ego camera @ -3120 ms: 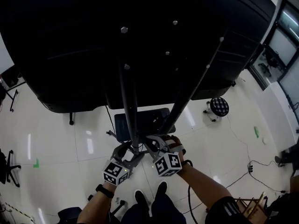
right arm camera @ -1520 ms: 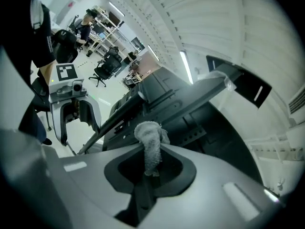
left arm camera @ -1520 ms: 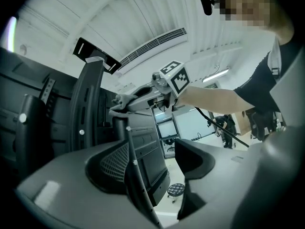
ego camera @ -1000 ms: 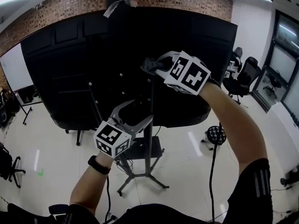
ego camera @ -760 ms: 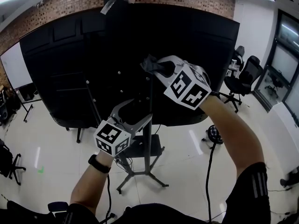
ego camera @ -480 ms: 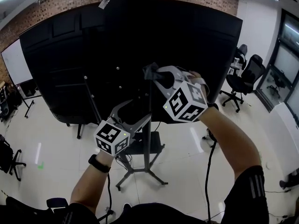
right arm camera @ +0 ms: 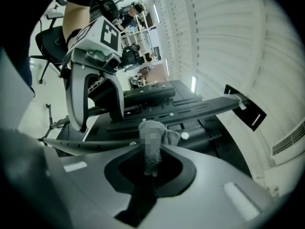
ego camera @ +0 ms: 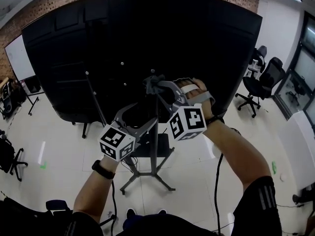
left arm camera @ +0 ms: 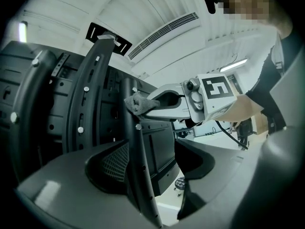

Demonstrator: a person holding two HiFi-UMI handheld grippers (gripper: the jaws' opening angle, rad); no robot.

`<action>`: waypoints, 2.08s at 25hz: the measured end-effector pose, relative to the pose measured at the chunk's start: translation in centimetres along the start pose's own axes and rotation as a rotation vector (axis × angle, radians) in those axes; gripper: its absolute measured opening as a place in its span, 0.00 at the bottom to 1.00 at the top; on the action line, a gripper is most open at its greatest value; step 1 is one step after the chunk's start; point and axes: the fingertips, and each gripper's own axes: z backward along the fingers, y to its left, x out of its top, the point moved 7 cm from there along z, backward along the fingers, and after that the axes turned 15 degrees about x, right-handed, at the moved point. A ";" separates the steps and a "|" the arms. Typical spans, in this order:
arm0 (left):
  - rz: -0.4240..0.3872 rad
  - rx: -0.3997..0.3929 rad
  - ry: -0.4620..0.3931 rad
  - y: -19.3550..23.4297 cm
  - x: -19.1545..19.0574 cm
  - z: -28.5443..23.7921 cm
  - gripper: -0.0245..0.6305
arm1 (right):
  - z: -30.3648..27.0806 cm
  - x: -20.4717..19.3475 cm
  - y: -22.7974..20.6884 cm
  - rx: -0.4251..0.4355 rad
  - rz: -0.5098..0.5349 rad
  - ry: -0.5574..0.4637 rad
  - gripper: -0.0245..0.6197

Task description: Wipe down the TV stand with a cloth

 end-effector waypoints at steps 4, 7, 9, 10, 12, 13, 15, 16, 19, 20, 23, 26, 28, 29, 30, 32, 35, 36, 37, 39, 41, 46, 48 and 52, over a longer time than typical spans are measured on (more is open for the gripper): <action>0.006 0.021 0.016 -0.1 -1.1 0.2 0.53 | -0.7 -0.6 1.9 0.033 -0.021 -0.024 0.10; 0.011 0.032 0.032 -0.4 -2.1 0.4 0.53 | -0.8 -0.7 2.8 0.032 -0.044 -0.060 0.10; 0.021 0.040 0.043 -0.4 -2.9 0.5 0.53 | -0.8 -0.8 3.0 0.024 -0.070 -0.087 0.10; 0.026 0.043 0.048 -0.4 -3.3 0.5 0.53 | -0.7 -0.8 3.1 0.017 -0.073 -0.093 0.10; 0.033 0.047 0.059 -0.3 -4.1 0.6 0.53 | -0.7 -0.5 3.4 0.005 -0.068 -0.092 0.10; 0.036 0.046 0.064 -0.3 -4.4 0.6 0.53 | -0.8 -0.5 3.7 0.007 -0.068 -0.093 0.10; 0.042 0.044 0.072 -0.4 -5.2 0.6 0.53 | -1.5 -0.7 4.9 0.030 -0.078 -0.101 0.10; 0.048 0.042 0.074 -0.4 -5.6 0.6 0.53 | -1.9 -0.8 5.5 0.041 -0.084 -0.102 0.10; 0.063 0.040 0.086 -0.4 -6.9 0.6 0.53 | -2.8 -1.1 7.3 0.055 -0.074 -0.093 0.10; 0.066 0.040 0.094 -0.4 -7.4 0.7 0.53 | -3.1 -1.2 7.9 0.065 -0.073 -0.093 0.10; 0.078 0.036 0.108 -0.1 -8.7 0.9 0.53 | -3.9 -1.2 9.6 0.098 -0.090 -0.097 0.10; 0.094 0.025 0.115 -0.1 -10.0 1.0 0.53 | -4.7 -1.4 11.3 0.115 -0.098 -0.097 0.10; 0.098 0.019 0.127 0.0 -11.1 1.0 0.53 | -5.3 -1.4 12.2 0.123 -0.101 -0.099 0.10; 0.098 0.017 0.135 0.1 -11.8 1.0 0.54 | -5.5 -1.3 12.7 0.129 -0.101 -0.098 0.10; 0.100 0.014 0.143 0.2 -12.4 1.1 0.54 | -5.8 -1.3 13.2 0.135 -0.102 -0.095 0.10; 0.106 0.011 0.158 0.2 -13.7 1.2 0.54 | -6.0 -1.3 14.2 0.151 -0.115 -0.087 0.10; 0.120 0.006 0.177 0.1 -15.4 1.4 0.54 | -6.5 -1.6 15.9 0.176 -0.137 -0.079 0.10; 0.124 0.003 0.185 0.1 -15.9 1.5 0.54 | -6.8 -1.8 16.6 0.183 -0.139 -0.078 0.10; 0.128 0.000 0.192 0.0 -16.5 1.6 0.54 | -7.0 -2.0 17.3 0.190 -0.141 -0.077 0.10; 0.135 -0.005 0.205 0.0 -17.7 1.7 0.54 | -7.5 -2.3 18.6 0.204 -0.156 -0.073 0.10; 0.141 -0.010 0.216 -0.1 -18.8 1.7 0.54 | -8.1 -2.5 19.7 0.216 -0.172 -0.072 0.10; 0.157 -0.021 0.258 -0.4 -22.1 2.0 0.54 | -9.6 -3.3 23.4 0.266 -0.210 -0.057 0.10; 0.170 -0.015 0.274 -0.3 -23.7 2.3 0.54 | -10.2 -3.6 25.1 0.297 -0.232 -0.044 0.10; 0.190 -0.018 0.317 -0.4 -27.0 3.0 0.55 | -11.7 -4.8 28.8 0.343 -0.236 -0.022 0.10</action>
